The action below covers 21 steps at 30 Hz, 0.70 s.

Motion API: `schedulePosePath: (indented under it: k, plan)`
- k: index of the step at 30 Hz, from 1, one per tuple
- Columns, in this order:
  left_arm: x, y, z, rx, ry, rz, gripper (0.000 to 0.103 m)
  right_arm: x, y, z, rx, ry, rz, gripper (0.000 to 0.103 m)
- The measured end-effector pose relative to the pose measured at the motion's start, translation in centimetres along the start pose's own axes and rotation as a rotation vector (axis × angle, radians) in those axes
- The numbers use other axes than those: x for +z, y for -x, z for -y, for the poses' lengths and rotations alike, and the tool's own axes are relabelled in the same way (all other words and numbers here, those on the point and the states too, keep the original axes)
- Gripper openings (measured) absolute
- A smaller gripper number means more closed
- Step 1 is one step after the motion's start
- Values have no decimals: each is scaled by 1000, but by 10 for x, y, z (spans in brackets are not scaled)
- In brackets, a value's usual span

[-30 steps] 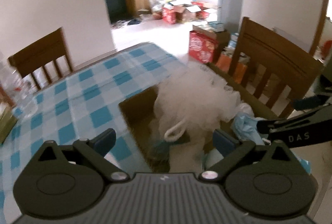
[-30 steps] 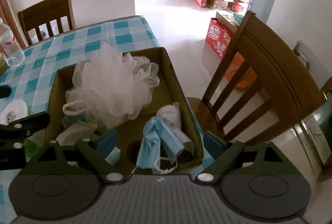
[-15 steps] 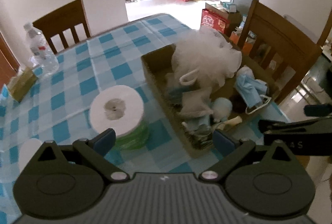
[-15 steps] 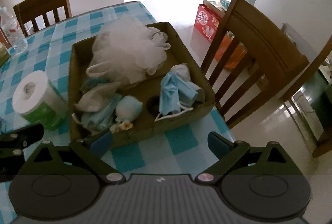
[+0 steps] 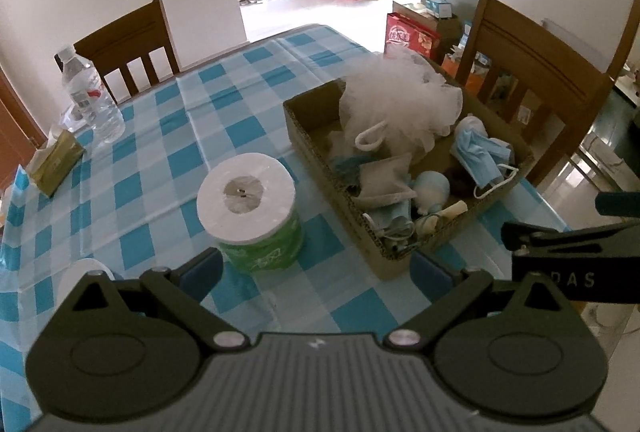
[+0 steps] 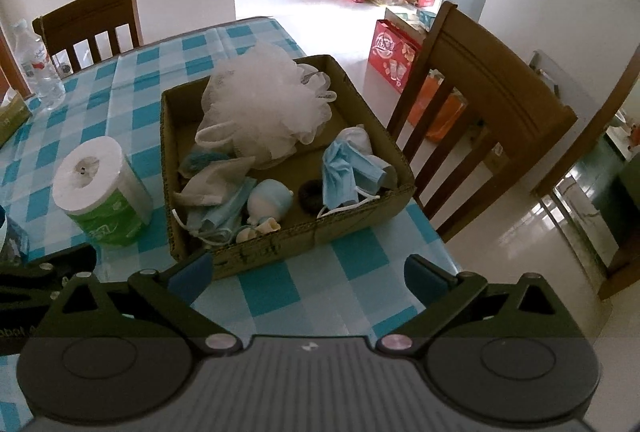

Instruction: Organize soft objects

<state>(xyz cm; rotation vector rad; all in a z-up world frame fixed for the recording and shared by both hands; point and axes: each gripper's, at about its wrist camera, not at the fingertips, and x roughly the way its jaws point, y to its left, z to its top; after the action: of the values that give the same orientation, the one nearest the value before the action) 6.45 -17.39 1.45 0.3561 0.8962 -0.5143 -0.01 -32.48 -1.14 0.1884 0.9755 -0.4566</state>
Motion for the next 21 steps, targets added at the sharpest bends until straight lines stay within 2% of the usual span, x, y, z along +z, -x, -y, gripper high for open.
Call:
schedulePosePath:
  k: [21]
  plan:
    - [1, 2, 1, -1, -1, 1, 99, 0, 5, 2, -7, -4, 8, 103]
